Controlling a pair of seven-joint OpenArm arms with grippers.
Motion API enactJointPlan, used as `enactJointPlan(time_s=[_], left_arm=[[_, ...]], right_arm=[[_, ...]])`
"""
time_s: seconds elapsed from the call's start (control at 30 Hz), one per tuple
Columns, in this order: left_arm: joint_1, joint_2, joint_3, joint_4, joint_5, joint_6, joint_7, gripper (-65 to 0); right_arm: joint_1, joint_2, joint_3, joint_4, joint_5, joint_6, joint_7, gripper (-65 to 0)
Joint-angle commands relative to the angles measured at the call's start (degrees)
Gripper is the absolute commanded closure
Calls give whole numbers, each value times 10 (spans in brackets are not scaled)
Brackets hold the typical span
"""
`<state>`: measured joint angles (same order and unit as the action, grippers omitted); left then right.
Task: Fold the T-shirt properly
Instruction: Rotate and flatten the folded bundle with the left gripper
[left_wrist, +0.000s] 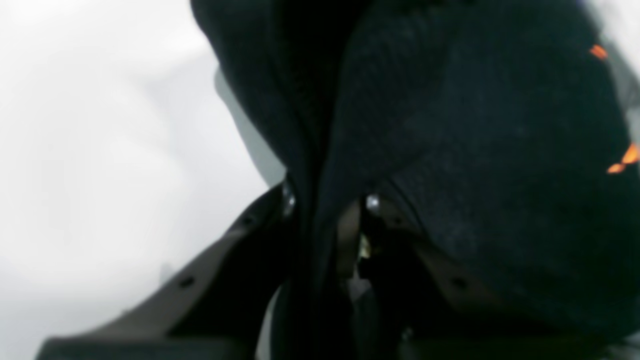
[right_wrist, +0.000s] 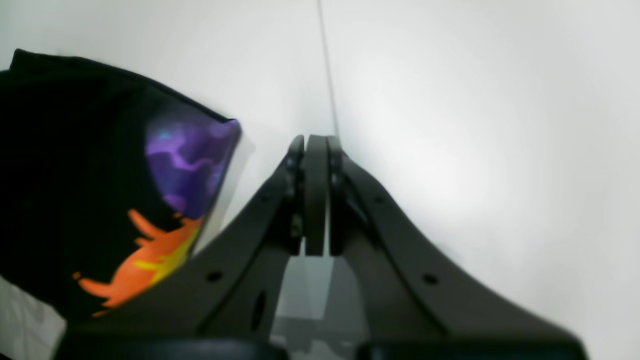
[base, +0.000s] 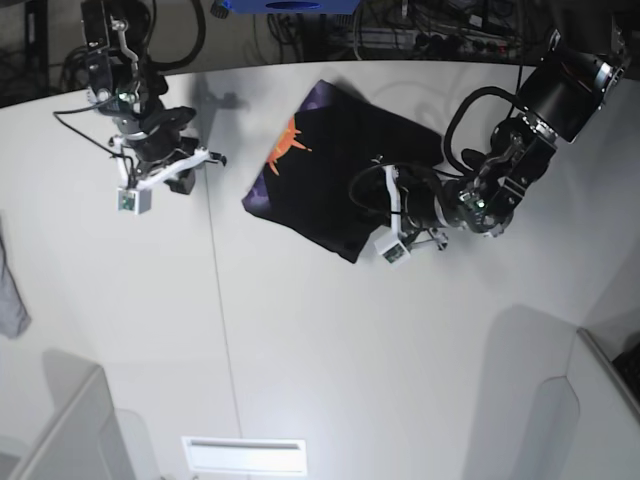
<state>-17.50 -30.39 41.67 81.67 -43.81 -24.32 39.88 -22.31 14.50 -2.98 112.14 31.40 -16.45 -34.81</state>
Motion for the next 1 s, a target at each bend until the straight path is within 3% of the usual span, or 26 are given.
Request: enactJointPlan(time_s=[0.0, 0.1, 0.27, 0.47, 0.57, 0.77, 0.97], left_arm=[[-26, -2, 20, 2, -8, -8, -4, 0], [-71, -1, 97, -5, 24, -9, -6, 0], [-94, 17, 163, -2, 158, -12, -6, 0], [-91, 53, 162, -5, 299, -125, -8, 0], [-88, 76, 162, -7, 374, -157, -10, 0], [-93, 115, 167, -7, 470, -157, -12, 0], [-92, 124, 169, -8, 502, -157, -85, 0]], right_arm=[[-2, -9, 15, 10, -2, 0, 12, 0], [-15, -35, 58, 10, -3, 1, 8, 0], [-38, -45, 87, 10, -3, 2, 10, 0], [-60, -48, 102, 10, -1, 0, 12, 0], [-65, -64, 103, 10, -4, 0, 12, 0], [-70, -107, 144, 9, -4, 0, 12, 0], [-76, -116, 147, 7, -4, 0, 12, 0]])
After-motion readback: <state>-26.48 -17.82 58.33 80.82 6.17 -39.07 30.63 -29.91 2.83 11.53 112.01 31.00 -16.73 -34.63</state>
